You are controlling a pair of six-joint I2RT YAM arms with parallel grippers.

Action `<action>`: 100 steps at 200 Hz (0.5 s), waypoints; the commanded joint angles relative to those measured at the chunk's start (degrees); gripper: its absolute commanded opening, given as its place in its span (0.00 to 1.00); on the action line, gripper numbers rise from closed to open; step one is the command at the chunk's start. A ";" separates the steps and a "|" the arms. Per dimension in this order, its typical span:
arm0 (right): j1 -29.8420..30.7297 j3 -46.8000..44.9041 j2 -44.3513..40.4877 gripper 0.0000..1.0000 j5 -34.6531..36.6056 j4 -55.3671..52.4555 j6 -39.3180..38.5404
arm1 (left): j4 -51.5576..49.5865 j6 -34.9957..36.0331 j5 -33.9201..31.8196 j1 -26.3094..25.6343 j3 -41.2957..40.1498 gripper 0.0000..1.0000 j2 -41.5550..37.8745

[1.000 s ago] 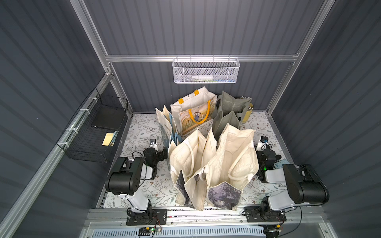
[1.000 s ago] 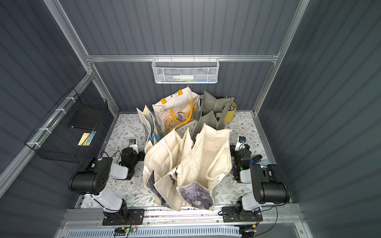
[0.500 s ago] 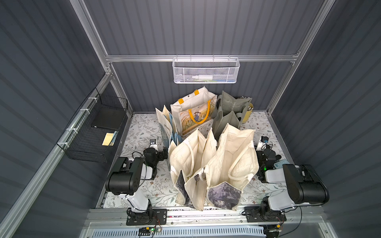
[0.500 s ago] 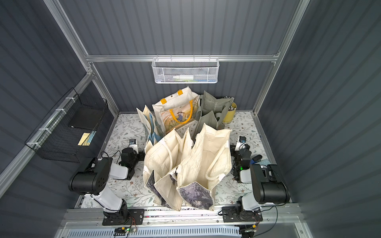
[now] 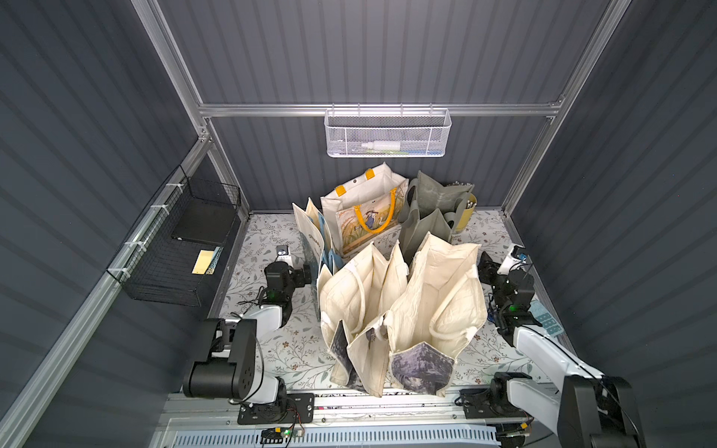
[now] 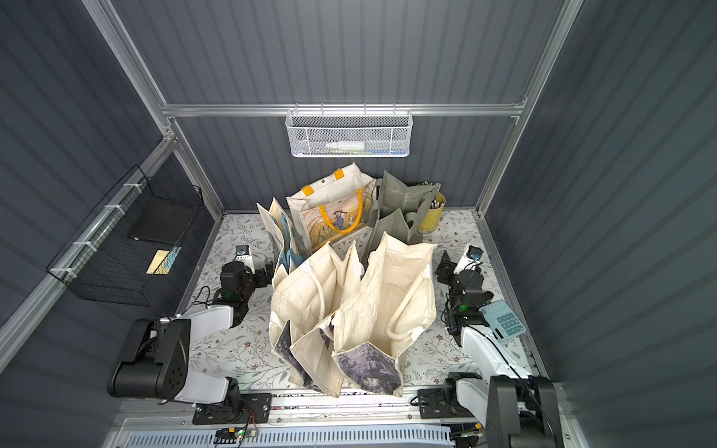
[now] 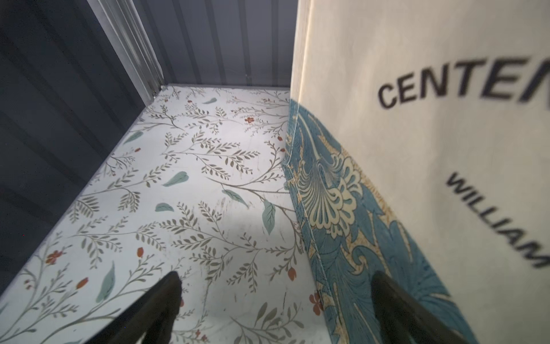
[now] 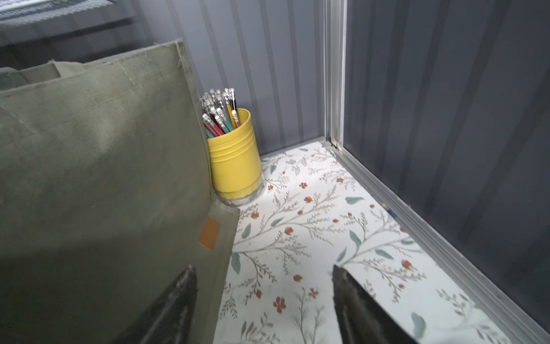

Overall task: Put away the canvas bag
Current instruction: Pick up the canvas bag from the center of the board.

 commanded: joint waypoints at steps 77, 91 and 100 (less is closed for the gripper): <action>-0.18 8.72 -31.53 0.73 -0.02 -46.85 7.77 | -15.19 -3.28 -1.43 0.30 14.20 0.99 -13.00; -0.25 12.36 -33.71 0.73 -1.39 -52.92 9.65 | -15.72 -4.01 0.04 0.30 16.94 0.99 -12.57; -0.24 14.22 -35.20 0.73 -3.37 -54.70 9.84 | -16.20 -4.41 1.04 0.30 18.45 0.99 -12.27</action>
